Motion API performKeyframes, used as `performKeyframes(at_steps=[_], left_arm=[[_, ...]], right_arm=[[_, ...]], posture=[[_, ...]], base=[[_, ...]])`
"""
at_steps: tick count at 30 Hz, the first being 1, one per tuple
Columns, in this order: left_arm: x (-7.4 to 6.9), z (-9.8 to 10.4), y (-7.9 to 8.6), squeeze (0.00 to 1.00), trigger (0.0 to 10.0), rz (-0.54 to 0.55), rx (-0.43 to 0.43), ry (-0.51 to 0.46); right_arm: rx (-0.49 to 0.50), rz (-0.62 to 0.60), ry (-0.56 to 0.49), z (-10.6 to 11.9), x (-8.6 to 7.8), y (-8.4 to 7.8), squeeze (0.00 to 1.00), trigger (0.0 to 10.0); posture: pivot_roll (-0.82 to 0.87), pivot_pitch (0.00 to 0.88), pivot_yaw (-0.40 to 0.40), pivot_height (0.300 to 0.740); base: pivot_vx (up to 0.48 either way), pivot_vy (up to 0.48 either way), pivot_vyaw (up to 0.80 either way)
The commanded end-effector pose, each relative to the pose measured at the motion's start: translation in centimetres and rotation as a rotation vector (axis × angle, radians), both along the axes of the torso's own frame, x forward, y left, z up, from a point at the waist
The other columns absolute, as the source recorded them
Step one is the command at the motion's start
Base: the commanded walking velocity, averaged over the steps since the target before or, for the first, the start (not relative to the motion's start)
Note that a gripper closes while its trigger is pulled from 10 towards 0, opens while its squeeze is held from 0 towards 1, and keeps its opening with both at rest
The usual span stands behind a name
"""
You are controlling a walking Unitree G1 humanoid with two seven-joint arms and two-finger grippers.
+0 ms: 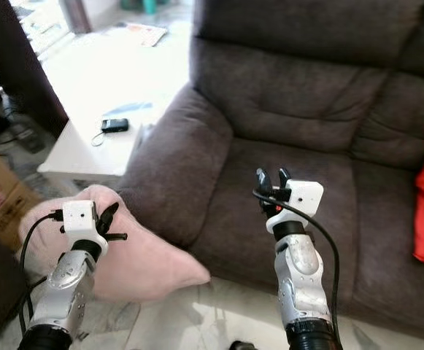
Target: Move the pillow to the sofa from floor
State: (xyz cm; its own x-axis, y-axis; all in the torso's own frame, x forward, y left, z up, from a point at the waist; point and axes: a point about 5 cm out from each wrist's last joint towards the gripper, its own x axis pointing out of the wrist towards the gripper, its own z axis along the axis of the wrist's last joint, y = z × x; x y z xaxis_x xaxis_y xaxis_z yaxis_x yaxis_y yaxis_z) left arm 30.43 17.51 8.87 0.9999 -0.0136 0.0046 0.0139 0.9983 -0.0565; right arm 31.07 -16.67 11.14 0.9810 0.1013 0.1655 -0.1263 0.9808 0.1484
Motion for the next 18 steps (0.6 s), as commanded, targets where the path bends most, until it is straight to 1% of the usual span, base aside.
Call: performKeyframes(at_steps=[1, 4, 6, 9, 12, 15, 18], left_arm=[[0.6, 3.7, -0.8, 0.00, 10.0, -0.056, -0.004, -0.163], [0.5, 4.4, -1.2, 0.00, 10.0, -0.081, -0.010, -0.183], [0.4, 4.5, -1.3, 0.00, 10.0, -0.090, -0.004, -0.184], [0.3, 4.7, -1.4, 0.00, 10.0, -0.100, -0.003, -0.186], [0.2, 5.0, -1.5, 0.00, 10.0, -0.108, -0.004, -0.187], [0.3, 5.4, -1.6, 0.00, 10.0, -0.118, -0.006, -0.194], [0.3, 5.7, -1.6, 0.00, 10.0, -0.123, -0.009, -0.195]], right_arm=[[-0.004, 0.004, 0.001, 0.0, 0.1, 0.1, 0.00, 10.0], [-0.004, 0.001, -0.002, 0.1, 0.2, 0.0, 0.00, 10.0], [-0.004, -0.004, -0.005, 0.1, 0.2, -0.1, 0.00, 10.0], [0.022, -0.014, -0.007, 0.1, 0.1, -0.2, 0.00, 10.0], [0.019, -0.011, -0.005, 0.0, 0.1, -0.2, 0.00, 10.0], [0.015, 0.009, 0.012, -0.3, 0.1, 0.1, 0.00, 10.0], [-0.026, 0.089, 0.060, -1.0, -0.1, 0.6, 0.00, 10.0]], posture=[[-0.01, 0.081, 0.000, 0.740], [-0.01, 0.070, 0.001, 0.740], [-0.01, 0.066, 0.003, 0.740], [-0.01, 0.060, 0.003, 0.740], [-0.01, 0.054, 0.005, 0.740], [0.00, 0.047, 0.006, 0.740], [0.00, 0.045, 0.005, 0.740]], base=[[0.000, 0.000, 0.00], [0.000, 0.000, 0.00], [0.000, 0.000, 0.00], [0.000, 0.000, 0.00], [0.000, 0.000, 0.00], [0.000, 0.000, 0.00], [0.000, 0.000, 0.00]])
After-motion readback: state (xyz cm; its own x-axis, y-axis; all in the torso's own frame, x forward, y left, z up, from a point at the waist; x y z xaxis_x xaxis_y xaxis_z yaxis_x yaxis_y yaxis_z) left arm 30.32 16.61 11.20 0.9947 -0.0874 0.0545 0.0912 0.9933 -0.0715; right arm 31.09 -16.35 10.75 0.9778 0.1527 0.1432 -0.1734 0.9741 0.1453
